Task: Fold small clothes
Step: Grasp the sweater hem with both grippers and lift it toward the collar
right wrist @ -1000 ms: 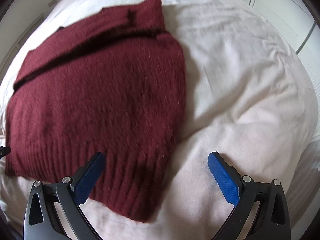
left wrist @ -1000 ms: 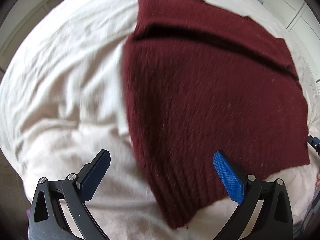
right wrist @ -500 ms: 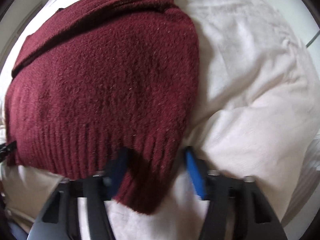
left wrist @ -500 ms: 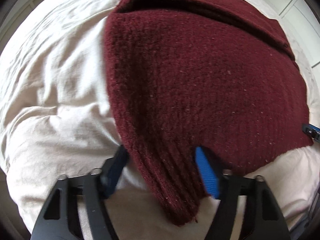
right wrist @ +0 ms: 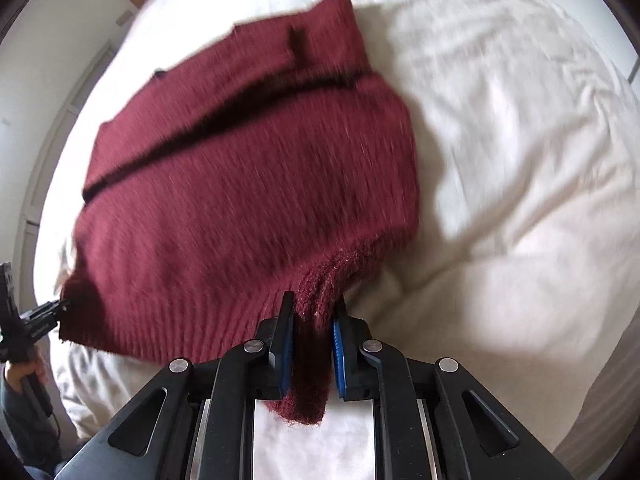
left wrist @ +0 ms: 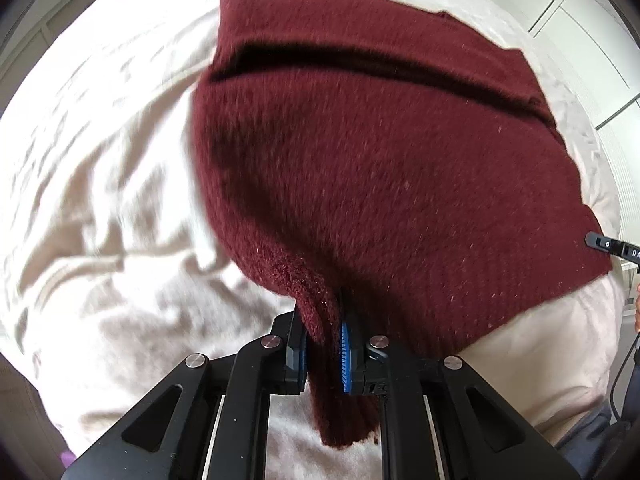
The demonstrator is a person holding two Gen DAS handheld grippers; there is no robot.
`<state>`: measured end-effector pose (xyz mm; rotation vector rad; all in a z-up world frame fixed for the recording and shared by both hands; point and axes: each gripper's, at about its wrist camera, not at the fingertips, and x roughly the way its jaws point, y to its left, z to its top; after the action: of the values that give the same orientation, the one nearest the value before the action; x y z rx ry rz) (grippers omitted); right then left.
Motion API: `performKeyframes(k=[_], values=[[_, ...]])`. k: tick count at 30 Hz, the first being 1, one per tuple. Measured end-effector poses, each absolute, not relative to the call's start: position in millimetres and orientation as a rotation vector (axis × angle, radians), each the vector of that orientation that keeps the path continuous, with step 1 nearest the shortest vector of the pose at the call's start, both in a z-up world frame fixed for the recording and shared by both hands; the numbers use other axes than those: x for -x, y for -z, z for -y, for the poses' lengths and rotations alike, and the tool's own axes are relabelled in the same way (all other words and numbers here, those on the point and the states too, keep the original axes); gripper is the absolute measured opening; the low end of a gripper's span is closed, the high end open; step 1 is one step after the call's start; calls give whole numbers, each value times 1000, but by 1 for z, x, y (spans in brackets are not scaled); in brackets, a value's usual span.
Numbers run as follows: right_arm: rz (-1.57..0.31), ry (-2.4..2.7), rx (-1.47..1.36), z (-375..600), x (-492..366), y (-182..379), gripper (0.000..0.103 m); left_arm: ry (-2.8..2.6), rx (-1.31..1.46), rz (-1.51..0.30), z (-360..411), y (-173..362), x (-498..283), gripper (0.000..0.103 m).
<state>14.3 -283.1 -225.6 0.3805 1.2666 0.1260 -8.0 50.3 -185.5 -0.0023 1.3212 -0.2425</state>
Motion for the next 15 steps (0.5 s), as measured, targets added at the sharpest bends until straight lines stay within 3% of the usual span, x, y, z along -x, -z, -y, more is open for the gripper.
performKeyframes(k=[15], values=[[-921, -111, -463, 302, -113, 130, 14, 253, 124, -1074, -63, 91, -83, 10]])
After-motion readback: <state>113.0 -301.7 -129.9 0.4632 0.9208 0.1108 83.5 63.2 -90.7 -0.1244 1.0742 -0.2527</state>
